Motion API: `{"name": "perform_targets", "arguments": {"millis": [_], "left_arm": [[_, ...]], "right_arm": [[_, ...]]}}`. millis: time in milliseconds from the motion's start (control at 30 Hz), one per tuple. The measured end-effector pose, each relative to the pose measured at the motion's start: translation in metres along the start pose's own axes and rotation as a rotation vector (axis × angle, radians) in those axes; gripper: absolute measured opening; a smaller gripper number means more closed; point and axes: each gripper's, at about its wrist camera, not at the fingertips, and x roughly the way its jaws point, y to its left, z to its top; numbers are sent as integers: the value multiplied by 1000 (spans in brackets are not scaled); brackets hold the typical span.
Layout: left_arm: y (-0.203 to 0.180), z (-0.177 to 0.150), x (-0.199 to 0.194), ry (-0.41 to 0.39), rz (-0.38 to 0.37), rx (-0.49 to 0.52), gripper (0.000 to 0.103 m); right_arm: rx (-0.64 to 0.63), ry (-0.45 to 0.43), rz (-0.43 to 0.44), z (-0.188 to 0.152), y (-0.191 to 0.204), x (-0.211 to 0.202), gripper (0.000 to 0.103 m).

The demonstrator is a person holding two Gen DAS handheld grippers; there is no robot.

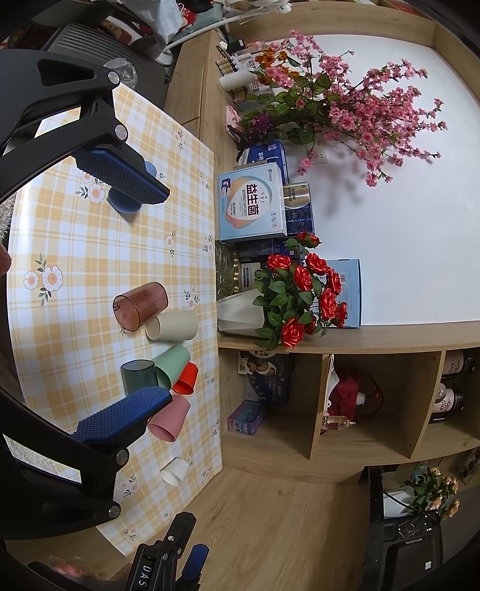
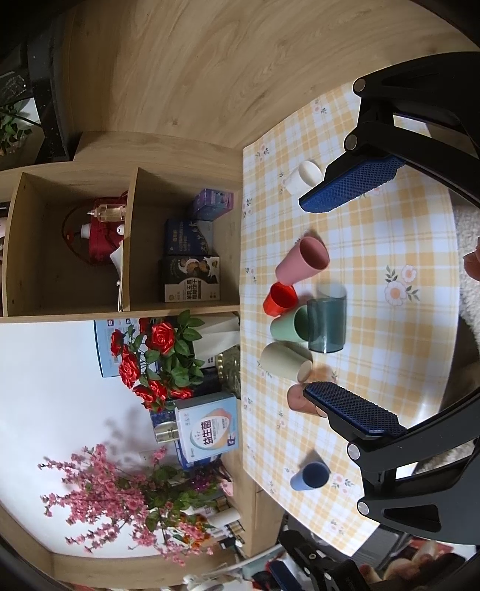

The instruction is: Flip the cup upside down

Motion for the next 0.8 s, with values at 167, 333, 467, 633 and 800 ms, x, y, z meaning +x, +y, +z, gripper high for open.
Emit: {"name": "perform_targets", "arguments": {"millis": [167,333,467,633,800], "left_arm": [[0,0,0,5,-10,-2,97],[2,1,0,5,-11,-5,97],[4,0,1,3,-8,-8,97],[4,-1,1,4,-9,-9,97],[4,-1,2,2,-6,-9,97]], "right_arm": [[0,0,1,0,0,0,90],[3,0,4,0,0,-1,90],[3,1,4,0,0,0,90],[3,3,3,0,0,0,90],[2,4,3,0,0,0,90]]}}
